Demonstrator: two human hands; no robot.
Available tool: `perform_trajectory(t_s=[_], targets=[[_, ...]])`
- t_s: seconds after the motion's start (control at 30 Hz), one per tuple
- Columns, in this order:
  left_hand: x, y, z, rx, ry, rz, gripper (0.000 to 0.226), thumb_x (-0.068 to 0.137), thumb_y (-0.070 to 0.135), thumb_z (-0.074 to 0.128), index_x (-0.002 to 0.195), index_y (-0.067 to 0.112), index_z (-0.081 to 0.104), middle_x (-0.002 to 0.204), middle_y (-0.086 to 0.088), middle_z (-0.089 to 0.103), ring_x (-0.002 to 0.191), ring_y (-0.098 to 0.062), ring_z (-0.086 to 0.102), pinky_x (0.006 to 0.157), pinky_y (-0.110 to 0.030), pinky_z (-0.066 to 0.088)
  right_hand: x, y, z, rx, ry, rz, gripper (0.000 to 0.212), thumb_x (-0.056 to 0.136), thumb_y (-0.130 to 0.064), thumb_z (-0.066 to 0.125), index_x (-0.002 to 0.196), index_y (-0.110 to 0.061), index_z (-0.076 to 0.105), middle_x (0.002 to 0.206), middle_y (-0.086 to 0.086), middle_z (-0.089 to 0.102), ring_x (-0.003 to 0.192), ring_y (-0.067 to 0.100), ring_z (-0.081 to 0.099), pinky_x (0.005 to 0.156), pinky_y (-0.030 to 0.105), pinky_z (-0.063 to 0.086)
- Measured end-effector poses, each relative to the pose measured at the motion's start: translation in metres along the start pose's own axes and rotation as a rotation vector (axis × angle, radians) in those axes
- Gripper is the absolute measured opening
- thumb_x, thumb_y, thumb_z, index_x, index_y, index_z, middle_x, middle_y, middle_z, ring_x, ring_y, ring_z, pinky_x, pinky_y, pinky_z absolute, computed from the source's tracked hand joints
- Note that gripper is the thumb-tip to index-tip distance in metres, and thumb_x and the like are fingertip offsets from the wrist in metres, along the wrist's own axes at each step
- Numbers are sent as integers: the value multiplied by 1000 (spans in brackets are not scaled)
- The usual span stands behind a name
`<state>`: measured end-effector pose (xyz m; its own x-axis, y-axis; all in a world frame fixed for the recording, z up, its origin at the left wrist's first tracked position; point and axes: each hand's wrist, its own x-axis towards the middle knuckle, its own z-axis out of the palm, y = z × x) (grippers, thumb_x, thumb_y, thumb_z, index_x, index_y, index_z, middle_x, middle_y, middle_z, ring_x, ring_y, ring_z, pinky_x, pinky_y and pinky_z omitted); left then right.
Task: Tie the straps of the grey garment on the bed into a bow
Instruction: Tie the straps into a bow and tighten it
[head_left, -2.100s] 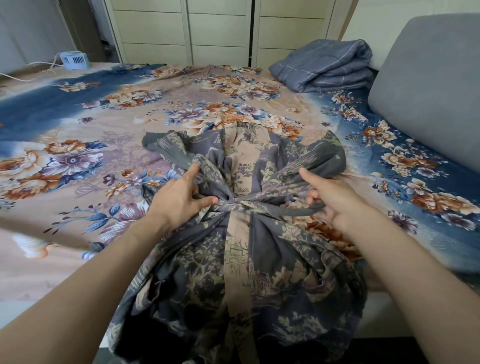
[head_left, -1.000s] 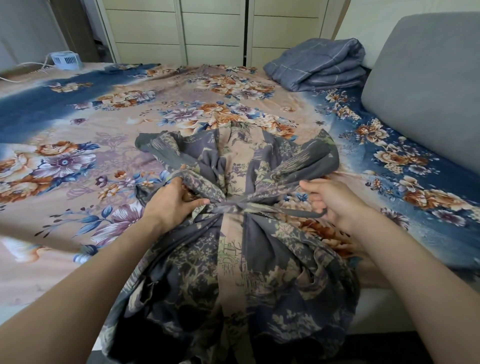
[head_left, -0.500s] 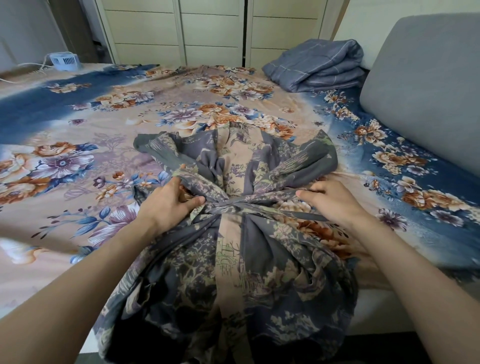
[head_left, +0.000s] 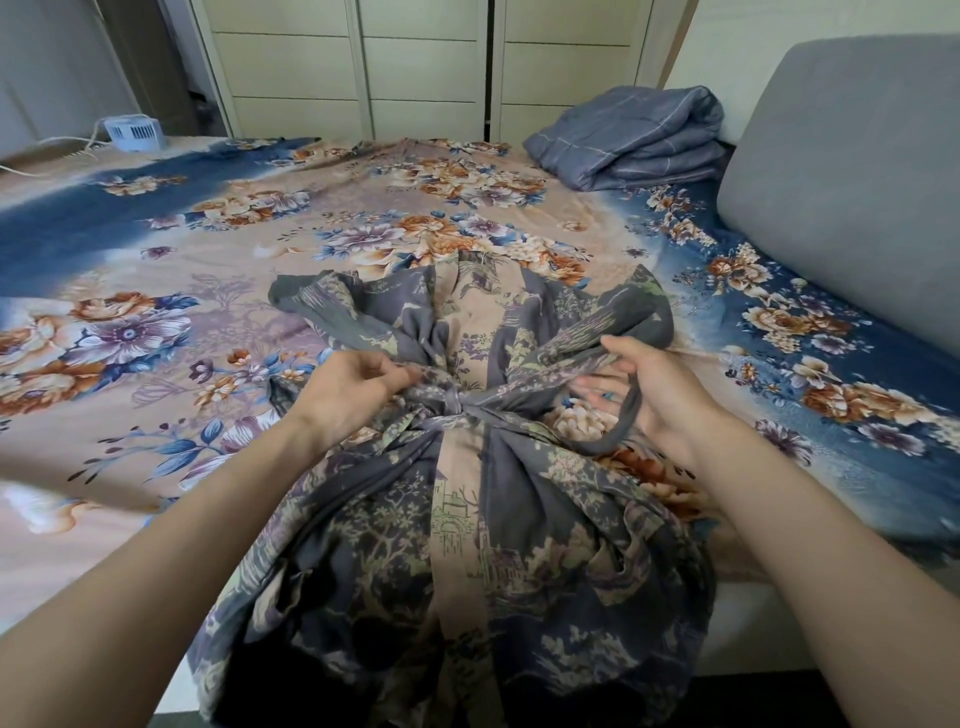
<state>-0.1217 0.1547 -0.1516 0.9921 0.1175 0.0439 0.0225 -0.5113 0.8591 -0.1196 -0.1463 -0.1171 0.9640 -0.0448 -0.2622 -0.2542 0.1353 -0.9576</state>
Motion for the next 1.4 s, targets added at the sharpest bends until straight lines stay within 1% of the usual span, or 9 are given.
perform_trajectory(t_s=[0.1,0.23,0.3,0.4,0.53,0.87,1.1,1.23,1.4], targets=[[-2,8,2,39,-21,36,46,87,46,75,69,5,64,56,1,56,51,-7,50,57,-22,40,-3,-5,7,176,-52,25,63,103,-25,52,40,-21,53,109,12,78,114,23,69,59,20,54],[-3,3,4,53,-68,84,45,92,37,72,59,13,52,43,10,41,39,-5,33,43,-15,29,-5,-11,13,360,-72,26,60,104,-25,49,45,-22,38,92,10,80,94,18,76,35,15,30],[-5,-3,4,89,-90,91,49,93,36,71,55,16,47,42,10,38,38,-6,30,43,-19,28,-5,-11,16,381,-31,32,57,104,-24,47,48,-19,48,66,6,72,71,16,69,32,14,24],[-9,-10,1,79,-123,119,48,93,36,72,56,16,48,44,8,39,40,-8,30,45,-21,29,-3,-7,22,309,59,86,23,104,-24,47,84,-14,52,48,-3,42,42,9,47,32,15,20],[-12,-20,-8,-8,-149,194,44,89,33,75,61,7,52,46,4,36,43,-9,28,44,-22,27,2,1,20,171,95,112,16,105,-22,44,118,-15,49,41,-9,30,35,6,32,32,16,18],[-7,-35,-8,82,-96,241,55,86,42,75,57,15,37,49,6,32,50,-10,28,55,-29,28,5,10,4,95,117,131,22,104,-20,46,83,-14,44,35,-8,40,37,7,40,27,16,19],[-14,-31,-11,175,-50,193,55,81,60,73,65,11,55,46,9,46,44,-8,37,56,-29,35,7,5,-1,43,120,127,30,97,-26,62,71,-16,51,77,6,72,65,14,66,37,18,34],[-11,-18,-21,337,6,152,28,79,47,79,74,23,65,56,6,67,50,-13,58,58,-31,48,9,-4,-12,70,117,94,11,94,-3,58,93,-10,66,98,7,72,82,16,71,44,17,42],[-12,-11,-29,480,299,129,11,85,31,65,75,29,61,79,-1,69,75,-28,66,68,-36,51,15,3,-25,-228,335,-34,20,99,-3,50,95,-11,68,106,17,75,89,24,73,88,43,59]])
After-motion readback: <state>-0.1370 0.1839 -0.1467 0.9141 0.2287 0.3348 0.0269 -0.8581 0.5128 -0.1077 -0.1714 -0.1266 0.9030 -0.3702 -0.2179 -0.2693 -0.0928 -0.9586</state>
